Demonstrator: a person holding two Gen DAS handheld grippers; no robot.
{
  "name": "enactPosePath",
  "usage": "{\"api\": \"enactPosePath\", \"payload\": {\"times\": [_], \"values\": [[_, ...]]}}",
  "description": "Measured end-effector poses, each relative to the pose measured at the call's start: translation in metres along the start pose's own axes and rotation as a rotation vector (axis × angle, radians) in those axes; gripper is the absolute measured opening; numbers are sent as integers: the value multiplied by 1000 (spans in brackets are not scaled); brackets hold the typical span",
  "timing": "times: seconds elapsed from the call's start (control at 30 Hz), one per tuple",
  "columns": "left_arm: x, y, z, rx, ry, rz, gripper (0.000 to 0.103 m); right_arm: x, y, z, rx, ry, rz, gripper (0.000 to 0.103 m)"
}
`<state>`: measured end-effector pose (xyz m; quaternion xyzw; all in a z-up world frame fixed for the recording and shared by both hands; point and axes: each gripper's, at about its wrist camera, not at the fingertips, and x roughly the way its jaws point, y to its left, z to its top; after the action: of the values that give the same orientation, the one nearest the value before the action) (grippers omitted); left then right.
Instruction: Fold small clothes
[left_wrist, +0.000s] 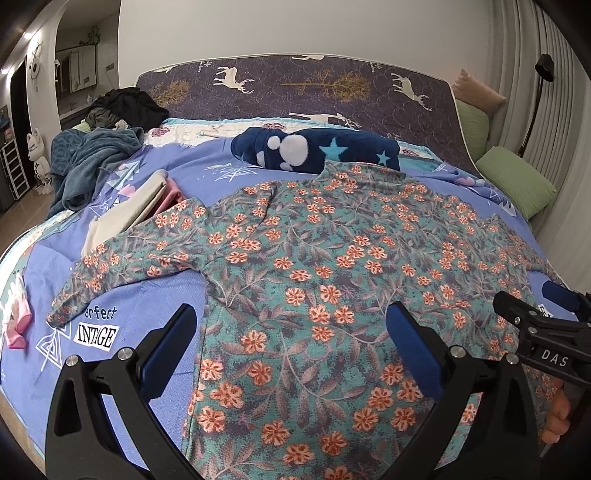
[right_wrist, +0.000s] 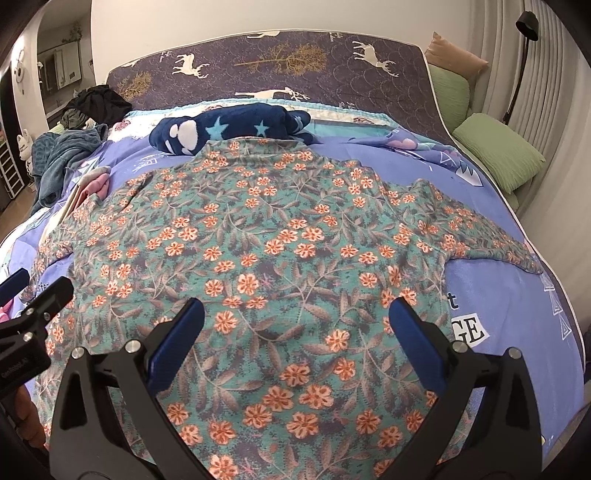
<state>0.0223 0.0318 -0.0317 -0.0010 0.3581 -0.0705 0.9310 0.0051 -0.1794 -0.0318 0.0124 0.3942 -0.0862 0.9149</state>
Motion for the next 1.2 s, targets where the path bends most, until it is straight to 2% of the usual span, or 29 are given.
{"api": "enactPosePath", "payload": {"times": [0.27,0.37,0.43,0.5,0.57,0.7,0.87,1.03,1.13,1.17,1.2], "values": [[3,16,0,-47,4,-53,102,6,2,2,-10,16,-19,101],[10,42,1,-124,12,-82,101,9,2,2,-17,21,-29,101],[17,66,-1,-203,28,-90,95,12,1,3,-20,28,-38,101],[28,102,-5,-312,56,-94,83,13,1,3,-23,33,-46,101],[38,139,-11,-424,81,-78,80,15,1,4,-25,35,-54,101],[54,229,-30,-696,98,-9,79,20,1,6,-30,41,-62,101],[73,330,-54,-1078,112,7,79,30,4,7,-34,61,-69,101],[96,388,-81,-1361,126,22,79,36,9,9,-47,69,-67,101],[105,410,-92,-1479,119,54,79,38,10,11,-53,72,-74,101],[107,417,-94,-1495,114,73,75,39,10,12,-53,73,-75,101],[111,424,-96,-1503,112,95,60,40,10,12,-53,74,-78,101]]}}
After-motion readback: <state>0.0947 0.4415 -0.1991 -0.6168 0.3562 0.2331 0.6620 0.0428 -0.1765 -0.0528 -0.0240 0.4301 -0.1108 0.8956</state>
